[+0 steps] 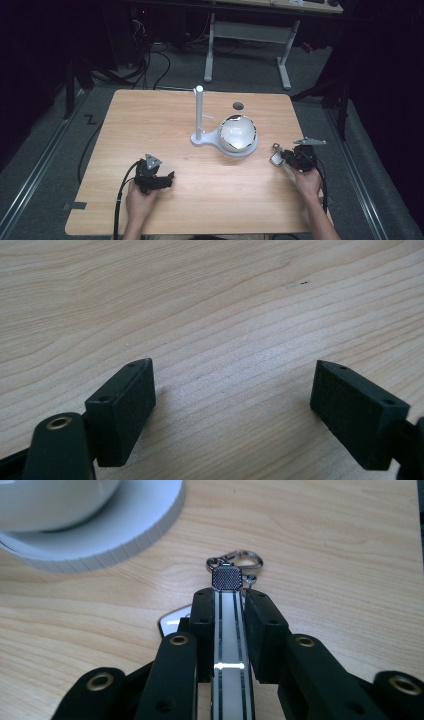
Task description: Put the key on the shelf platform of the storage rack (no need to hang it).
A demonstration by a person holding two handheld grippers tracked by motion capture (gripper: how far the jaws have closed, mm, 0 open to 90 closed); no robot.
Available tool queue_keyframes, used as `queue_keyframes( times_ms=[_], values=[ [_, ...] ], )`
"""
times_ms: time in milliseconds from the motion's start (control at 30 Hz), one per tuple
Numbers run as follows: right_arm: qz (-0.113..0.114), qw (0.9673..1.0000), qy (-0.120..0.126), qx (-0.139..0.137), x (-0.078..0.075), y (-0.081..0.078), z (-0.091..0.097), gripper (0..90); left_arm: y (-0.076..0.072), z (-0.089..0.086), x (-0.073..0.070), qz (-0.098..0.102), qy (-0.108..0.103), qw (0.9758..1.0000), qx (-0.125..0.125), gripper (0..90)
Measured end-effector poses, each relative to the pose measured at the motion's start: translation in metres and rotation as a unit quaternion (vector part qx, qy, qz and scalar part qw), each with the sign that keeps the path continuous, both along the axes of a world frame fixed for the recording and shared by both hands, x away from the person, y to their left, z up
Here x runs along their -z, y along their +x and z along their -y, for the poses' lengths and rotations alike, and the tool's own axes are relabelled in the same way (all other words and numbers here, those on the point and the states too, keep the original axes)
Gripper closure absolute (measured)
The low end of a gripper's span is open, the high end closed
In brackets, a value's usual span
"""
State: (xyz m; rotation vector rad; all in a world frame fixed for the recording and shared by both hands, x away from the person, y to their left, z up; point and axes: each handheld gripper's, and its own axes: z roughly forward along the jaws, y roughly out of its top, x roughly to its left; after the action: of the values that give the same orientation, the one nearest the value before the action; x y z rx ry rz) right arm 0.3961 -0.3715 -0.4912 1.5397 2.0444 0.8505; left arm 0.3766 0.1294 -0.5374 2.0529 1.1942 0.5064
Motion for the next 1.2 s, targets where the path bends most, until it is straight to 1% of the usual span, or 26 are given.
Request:
queue_keyframes(
  times_ms=[133, 300, 433, 500, 633, 867, 1033, 1200],
  values=[
    [0.016, 0.9998, 0.01, -0.006, -0.009, -0.006, 0.001, 76.0, 0.0, 0.0, 0.0, 0.0, -0.001, 1.0, 0.0, 18.6],
    [0.03, 0.9993, 0.016, -0.012, -0.02, -0.011, 0.001, 76.0, 0.0, 0.0, 0.0, 0.0, 0.0, 1.0, 0.0, 18.6],
    [0.041, 0.9988, 0.015, -0.022, -0.028, -0.014, -0.001, 76.0, 0.0, 0.0, 0.0, 0.0, 0.0, 1.0, 0.0, 18.6],
    [0.046, 0.9984, 0.018, -0.028, -0.032, -0.016, -0.002, 76.0, 0.0, 0.0, 0.0, 0.0, 0.0, 1.0, 0.0, 18.6],
    [0.05, 0.998, 0.022, -0.032, -0.038, -0.019, -0.004, 76.0, 0.0, 0.0, 0.0, 0.0, 0.0, 1.0, 0.0, 18.6],
    [0.059, 0.9966, 0.026, -0.051, -0.048, -0.025, -0.011, 76.1, 0.0, 0.0, 0.0, 0.0, -0.001, 1.0, 0.0, 18.6],
    [0.064, 0.9949, 0.044, -0.065, -0.056, -0.028, -0.014, 76.1, 0.0, 0.0, 0.0, 0.0, 0.0, 1.0, 0.001, 18.6],
    [0.068, 0.9932, 0.055, -0.077, -0.062, -0.029, -0.019, 76.2, 0.0, 0.0, 0.0, 0.0, -0.001, 1.0, 0.0, 18.6]
  ],
)
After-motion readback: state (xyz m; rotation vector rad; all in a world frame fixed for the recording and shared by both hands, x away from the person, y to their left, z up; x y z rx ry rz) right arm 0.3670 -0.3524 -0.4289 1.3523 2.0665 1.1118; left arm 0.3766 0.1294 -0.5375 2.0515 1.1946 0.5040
